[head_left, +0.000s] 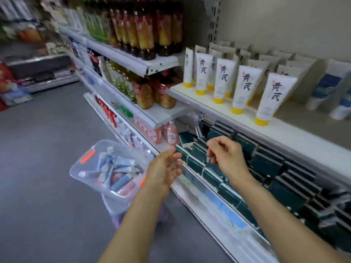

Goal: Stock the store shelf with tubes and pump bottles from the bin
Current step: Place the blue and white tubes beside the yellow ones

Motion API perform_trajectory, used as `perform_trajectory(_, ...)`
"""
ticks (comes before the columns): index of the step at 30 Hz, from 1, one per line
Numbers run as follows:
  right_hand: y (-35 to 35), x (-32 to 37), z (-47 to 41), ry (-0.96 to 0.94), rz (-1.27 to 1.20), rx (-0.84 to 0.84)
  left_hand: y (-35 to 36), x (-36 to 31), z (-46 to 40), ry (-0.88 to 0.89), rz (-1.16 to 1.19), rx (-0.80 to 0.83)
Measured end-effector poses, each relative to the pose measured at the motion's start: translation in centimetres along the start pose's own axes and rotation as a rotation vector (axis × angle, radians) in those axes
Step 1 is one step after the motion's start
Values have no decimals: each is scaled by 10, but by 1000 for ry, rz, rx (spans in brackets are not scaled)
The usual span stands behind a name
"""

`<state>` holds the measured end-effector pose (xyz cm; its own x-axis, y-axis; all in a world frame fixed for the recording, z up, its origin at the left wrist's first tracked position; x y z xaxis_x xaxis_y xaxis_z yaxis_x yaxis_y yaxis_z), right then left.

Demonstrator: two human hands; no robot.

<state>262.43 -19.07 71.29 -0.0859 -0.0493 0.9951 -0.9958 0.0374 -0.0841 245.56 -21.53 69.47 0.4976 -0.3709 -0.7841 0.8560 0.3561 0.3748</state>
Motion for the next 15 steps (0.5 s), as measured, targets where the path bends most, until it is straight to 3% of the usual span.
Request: perform_trajectory(15,218,-83,-53,250,30,161,-176,-49,-111,-210,-28,-174)
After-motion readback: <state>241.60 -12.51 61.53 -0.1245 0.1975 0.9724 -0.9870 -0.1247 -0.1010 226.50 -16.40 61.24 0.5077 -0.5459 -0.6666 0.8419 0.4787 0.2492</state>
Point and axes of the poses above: each hand's wrist, its own z-axis away from the middle knuckle, its own y-axis out of the palm, x = y × z, the point moved 1 cm from there along -z, towards the middle knuckle, and after that the axes turned 3 degrees about -z, right-handed, at the moved point
